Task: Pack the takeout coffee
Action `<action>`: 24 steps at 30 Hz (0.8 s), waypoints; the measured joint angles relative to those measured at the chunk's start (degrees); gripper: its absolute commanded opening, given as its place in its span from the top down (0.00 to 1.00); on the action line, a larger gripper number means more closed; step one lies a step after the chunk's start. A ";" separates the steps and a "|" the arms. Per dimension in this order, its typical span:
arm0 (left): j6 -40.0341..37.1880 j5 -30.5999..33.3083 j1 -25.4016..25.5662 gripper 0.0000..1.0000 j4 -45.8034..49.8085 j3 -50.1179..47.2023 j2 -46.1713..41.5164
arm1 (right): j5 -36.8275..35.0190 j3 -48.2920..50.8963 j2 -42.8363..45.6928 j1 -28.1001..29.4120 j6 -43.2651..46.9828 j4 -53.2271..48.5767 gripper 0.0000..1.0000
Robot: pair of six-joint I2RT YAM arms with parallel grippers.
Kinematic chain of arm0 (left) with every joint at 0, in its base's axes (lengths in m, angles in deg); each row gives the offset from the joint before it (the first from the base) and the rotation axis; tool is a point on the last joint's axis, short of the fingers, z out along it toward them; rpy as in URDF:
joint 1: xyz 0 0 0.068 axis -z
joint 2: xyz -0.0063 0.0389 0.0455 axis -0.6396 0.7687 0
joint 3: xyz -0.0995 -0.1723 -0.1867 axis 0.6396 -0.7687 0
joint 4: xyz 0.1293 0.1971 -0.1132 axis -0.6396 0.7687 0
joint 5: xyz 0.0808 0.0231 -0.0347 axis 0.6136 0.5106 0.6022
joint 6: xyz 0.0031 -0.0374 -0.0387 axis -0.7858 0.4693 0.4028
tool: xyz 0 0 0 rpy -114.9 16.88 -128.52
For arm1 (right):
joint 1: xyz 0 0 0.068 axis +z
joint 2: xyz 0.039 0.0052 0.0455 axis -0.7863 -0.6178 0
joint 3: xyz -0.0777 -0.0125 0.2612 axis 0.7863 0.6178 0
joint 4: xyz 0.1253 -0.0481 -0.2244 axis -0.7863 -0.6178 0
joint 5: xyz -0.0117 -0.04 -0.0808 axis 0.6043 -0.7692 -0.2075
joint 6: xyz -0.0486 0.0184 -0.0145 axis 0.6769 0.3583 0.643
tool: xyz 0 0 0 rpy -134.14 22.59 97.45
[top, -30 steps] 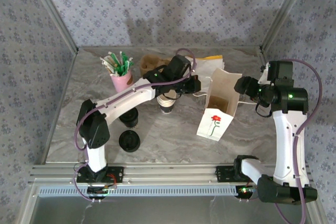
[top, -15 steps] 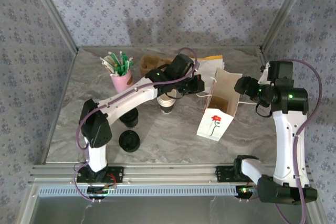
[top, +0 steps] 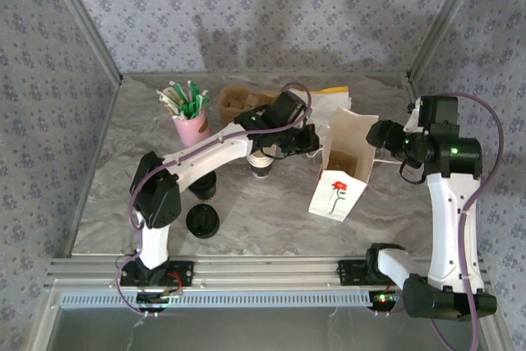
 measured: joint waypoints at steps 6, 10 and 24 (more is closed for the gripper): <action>-0.26 -0.11 0.00 1.00 2.10 3.30 0.94 | 0.04 -0.92 -0.28 0.00 0.00 -0.07 0.22; -1.33 1.77 0.13 1.00 3.32 4.17 0.04 | 0.04 -2.14 -0.85 0.00 0.00 0.09 0.22; -2.78 7.30 -0.07 1.00 5.51 0.85 -8.72 | 0.04 -2.16 -2.34 0.00 0.20 0.24 0.22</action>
